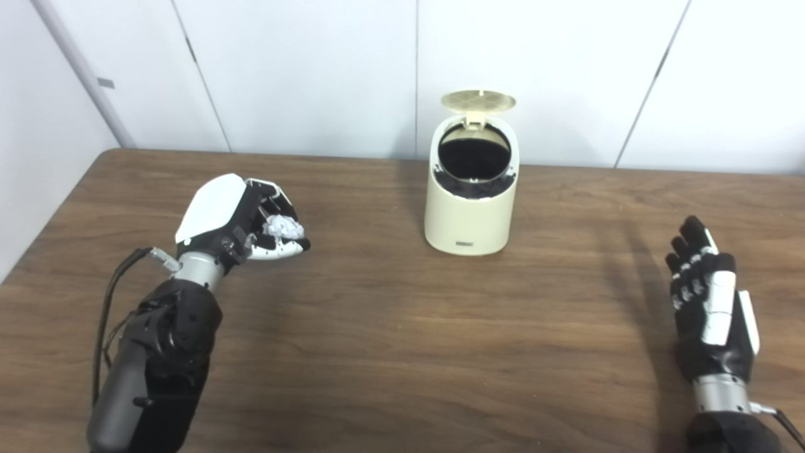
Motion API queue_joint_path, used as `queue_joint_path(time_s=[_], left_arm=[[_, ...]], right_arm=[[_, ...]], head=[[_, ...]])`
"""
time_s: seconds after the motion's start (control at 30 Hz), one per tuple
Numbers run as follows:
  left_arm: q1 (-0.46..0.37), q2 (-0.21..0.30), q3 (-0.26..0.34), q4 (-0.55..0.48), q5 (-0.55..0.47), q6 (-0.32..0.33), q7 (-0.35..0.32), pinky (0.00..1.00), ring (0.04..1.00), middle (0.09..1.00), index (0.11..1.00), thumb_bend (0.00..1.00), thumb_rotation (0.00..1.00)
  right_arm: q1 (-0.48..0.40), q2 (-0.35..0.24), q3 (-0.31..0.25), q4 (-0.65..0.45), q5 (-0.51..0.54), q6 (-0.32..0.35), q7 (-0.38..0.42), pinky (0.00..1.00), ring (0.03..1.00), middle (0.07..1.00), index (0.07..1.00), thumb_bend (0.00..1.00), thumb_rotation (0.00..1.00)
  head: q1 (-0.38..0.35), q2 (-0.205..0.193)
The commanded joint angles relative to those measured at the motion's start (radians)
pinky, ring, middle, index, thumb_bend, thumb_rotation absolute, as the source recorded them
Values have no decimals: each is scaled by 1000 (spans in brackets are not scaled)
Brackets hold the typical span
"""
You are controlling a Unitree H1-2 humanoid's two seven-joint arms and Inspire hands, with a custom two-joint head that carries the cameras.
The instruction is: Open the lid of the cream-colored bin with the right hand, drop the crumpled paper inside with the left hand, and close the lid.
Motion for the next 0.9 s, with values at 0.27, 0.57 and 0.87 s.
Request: queue_joint_path(time_s=[0.27, 0.57, 0.87], left_arm=[[-109, -20, -31, 18, 27, -22, 67, 431, 371, 490, 494, 499, 0], [-176, -62, -84, 62, 26, -63, 113, 302, 381, 494, 503, 470, 0], [-216, -110, -121, 100, 25, -78, 142, 303, 388, 500, 491, 470, 0]], right_arm=[[52, 60, 24, 66, -14, -50, -15, 990, 964, 956, 890, 513, 886], [58, 75, 29, 81, -19, -64, -21, 976, 966, 950, 881, 543, 867], [59, 69, 35, 97, -38, -83, -21, 981, 968, 953, 892, 530, 898]], head=[[-36, -39], [-42, -68], [-40, -84]])
